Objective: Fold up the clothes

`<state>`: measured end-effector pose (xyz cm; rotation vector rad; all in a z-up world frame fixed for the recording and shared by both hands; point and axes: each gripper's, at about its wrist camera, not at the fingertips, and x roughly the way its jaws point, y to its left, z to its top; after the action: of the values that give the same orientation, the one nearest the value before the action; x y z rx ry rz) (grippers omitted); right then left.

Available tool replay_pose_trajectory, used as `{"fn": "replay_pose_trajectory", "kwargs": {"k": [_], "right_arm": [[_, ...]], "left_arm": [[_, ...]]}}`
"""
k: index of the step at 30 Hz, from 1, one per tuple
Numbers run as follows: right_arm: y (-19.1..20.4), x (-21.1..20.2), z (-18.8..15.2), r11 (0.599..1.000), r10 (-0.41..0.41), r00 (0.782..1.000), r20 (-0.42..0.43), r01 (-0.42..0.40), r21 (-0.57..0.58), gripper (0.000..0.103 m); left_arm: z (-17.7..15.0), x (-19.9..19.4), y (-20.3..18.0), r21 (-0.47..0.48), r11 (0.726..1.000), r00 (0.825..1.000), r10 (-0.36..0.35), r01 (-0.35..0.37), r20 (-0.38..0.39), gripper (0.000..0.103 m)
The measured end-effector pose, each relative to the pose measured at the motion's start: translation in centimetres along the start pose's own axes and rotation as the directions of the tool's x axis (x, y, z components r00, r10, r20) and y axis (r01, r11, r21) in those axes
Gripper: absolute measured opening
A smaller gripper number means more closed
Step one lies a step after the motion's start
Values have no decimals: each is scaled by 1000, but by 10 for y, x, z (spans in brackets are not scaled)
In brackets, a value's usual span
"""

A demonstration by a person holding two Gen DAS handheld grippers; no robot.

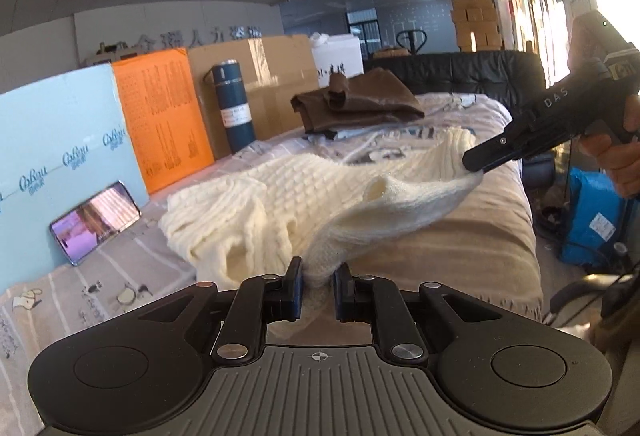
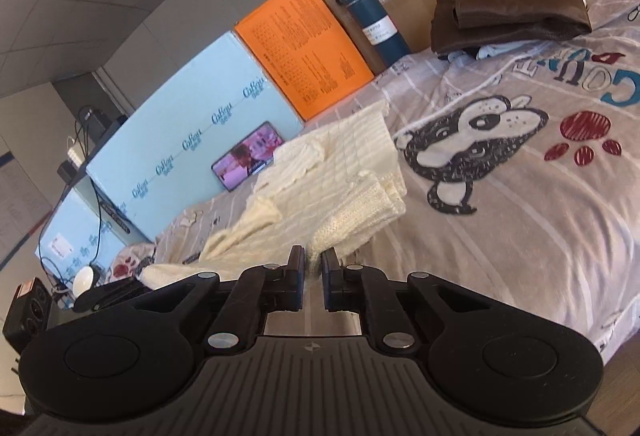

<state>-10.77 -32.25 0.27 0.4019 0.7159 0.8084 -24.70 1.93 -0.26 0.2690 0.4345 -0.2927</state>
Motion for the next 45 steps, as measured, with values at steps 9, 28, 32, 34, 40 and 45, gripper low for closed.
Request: {"fn": "replay_pose_trajectory", "kwargs": {"k": [9, 28, 32, 34, 40, 45], "right_arm": [[5, -29, -27, 970, 109, 985, -130, -134, -203, 42], [-18, 80, 47, 890, -421, 906, -49, 402, -217, 70], [-17, 90, 44, 878, -440, 896, -58, 416, -236, 73], [-16, 91, 43, 872, -446, 893, -51, 421, -249, 74], [-17, 93, 42, 870, -448, 893, -48, 423, -254, 75], [-15, 93, 40, 862, -458, 888, -44, 432, -266, 76]], "left_arm": [[-7, -36, 10, -39, 999, 1000, -4, 3, -28, 38], [49, 83, 32, -100, 965, 965, 230, -243, -126, 76], [43, 99, 41, -150, 965, 965, 186, -215, -187, 77], [39, 103, 49, -209, 960, 968, 146, -189, -204, 77], [30, 98, 58, -272, 951, 980, 101, -146, -170, 30], [35, 67, 53, -275, 944, 983, 176, -184, -51, 24]]}}
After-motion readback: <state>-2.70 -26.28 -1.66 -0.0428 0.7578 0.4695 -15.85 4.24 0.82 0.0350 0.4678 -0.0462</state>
